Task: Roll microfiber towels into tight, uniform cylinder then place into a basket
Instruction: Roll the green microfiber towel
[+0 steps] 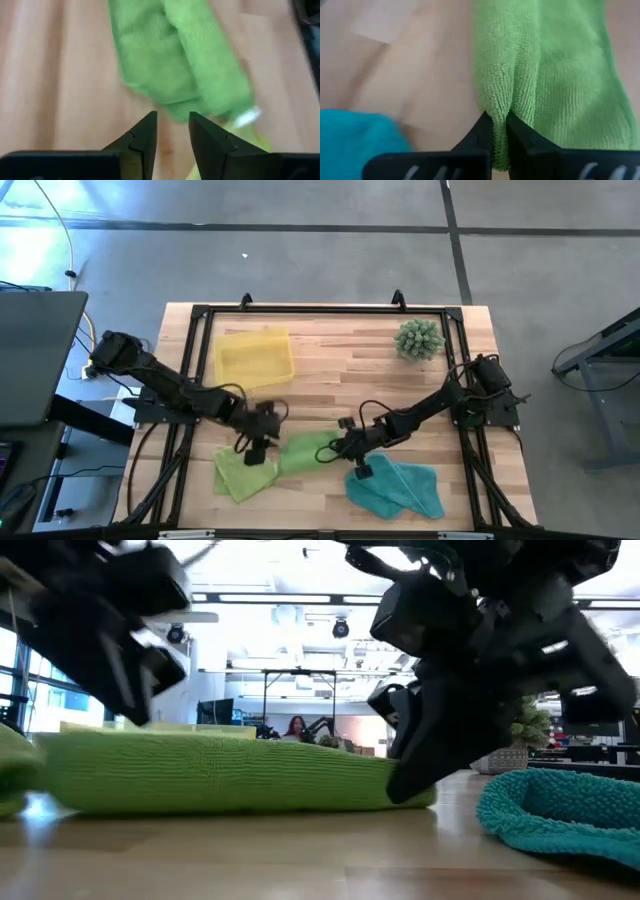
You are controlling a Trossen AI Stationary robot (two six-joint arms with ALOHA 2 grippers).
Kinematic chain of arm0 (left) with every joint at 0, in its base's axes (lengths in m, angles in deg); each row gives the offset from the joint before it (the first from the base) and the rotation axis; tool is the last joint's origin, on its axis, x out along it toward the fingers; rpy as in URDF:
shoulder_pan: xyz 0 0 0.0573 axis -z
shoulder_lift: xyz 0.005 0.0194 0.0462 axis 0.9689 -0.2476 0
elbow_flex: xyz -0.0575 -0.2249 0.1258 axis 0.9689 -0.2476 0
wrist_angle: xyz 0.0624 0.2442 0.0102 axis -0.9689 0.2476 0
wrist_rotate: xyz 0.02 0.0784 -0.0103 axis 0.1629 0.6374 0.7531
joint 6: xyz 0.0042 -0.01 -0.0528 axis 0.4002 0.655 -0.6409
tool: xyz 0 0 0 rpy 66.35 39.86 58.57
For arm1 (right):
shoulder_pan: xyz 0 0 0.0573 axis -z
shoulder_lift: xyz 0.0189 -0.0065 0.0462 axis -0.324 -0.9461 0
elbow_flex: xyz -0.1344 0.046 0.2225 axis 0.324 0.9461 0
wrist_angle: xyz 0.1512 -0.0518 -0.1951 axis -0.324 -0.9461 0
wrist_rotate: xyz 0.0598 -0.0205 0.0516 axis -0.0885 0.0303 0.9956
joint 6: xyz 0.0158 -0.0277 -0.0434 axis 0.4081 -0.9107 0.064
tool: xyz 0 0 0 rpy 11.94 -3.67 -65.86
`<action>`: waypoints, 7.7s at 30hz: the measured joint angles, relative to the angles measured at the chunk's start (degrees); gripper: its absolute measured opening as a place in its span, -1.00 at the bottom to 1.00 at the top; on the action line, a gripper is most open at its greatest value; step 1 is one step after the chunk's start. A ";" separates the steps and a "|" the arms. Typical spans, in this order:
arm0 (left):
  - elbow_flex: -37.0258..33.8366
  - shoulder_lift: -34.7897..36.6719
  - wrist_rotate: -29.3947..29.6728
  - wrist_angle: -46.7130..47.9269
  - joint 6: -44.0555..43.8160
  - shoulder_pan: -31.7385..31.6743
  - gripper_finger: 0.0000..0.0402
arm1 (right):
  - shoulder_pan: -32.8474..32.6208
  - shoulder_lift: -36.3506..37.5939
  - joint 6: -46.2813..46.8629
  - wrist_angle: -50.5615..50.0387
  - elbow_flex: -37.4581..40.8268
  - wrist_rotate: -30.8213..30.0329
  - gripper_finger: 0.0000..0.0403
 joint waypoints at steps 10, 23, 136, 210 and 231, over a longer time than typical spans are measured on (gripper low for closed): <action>0.01 -0.97 14.47 -12.56 8.55 11.93 -0.49 | 6.45 -0.21 14.84 1.83 0.11 16.86 -1.00; 0.05 -14.15 14.28 -22.28 8.56 12.89 -0.11 | 11.11 -0.26 29.96 1.64 0.13 28.55 -1.00; -0.06 -22.63 -7.35 -27.81 -36.57 2.46 -0.88 | -2.15 2.00 -9.34 -6.16 -3.63 -18.00 -0.10; 0.09 -20.81 10.11 -23.69 -12.31 8.67 -0.36 | 16.88 1.20 6.81 -11.10 -3.56 32.27 -0.45; -0.18 -20.94 9.82 -24.58 -16.83 8.74 -0.36 | -7.35 12.14 -12.42 -14.19 -3.48 -21.41 -0.37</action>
